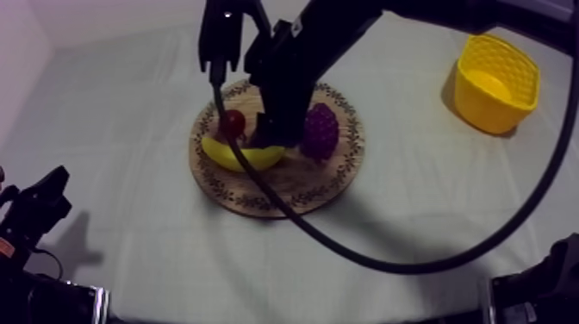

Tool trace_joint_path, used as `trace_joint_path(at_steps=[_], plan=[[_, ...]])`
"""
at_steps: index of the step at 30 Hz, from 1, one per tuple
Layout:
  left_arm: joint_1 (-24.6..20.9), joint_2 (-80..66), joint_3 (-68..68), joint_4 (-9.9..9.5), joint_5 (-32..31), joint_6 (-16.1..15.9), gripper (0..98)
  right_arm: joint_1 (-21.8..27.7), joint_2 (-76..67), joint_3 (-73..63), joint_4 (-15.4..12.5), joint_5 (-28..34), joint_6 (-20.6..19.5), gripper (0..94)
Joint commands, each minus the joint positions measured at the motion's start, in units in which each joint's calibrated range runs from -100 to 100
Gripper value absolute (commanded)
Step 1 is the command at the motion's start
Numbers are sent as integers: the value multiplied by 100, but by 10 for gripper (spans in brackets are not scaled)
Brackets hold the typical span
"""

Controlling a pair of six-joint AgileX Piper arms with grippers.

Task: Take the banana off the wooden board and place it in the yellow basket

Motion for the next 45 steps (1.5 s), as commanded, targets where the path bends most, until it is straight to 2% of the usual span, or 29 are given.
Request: trace_joint_path(at_steps=[1, 11, 26, 30, 34, 37, 40, 45], plan=[[0, 0, -3, -3, 0, 1, 1, -22, 167, -104, 28, -39, -7, 659], [0, 0, -3, -3, 0, 1, 1, -110, 1293, -512, 38, -427, -14, 640], [0, 0, -3, -3, 0, 1, 1, -86, 2984, -1799, 191, -403, -183, 596], [0, 0, -3, -3, 0, 0, 1, -75, 3183, -1915, 196, -408, -187, 495], [0, 0, -3, -3, 0, 0, 1, -98, 3295, -1938, 218, -437, -174, 276], [0, 0, -3, -3, 0, -1, 1, -108, 3287, -1932, 222, -383, -160, 170], [0, 0, -3, -3, 0, 1, 1, -77, 3038, -1816, 183, -234, -140, 124], [0, 0, -3, -3, 0, -1, 1, 59, 1902, -1399, 77, 111, -105, 120]])
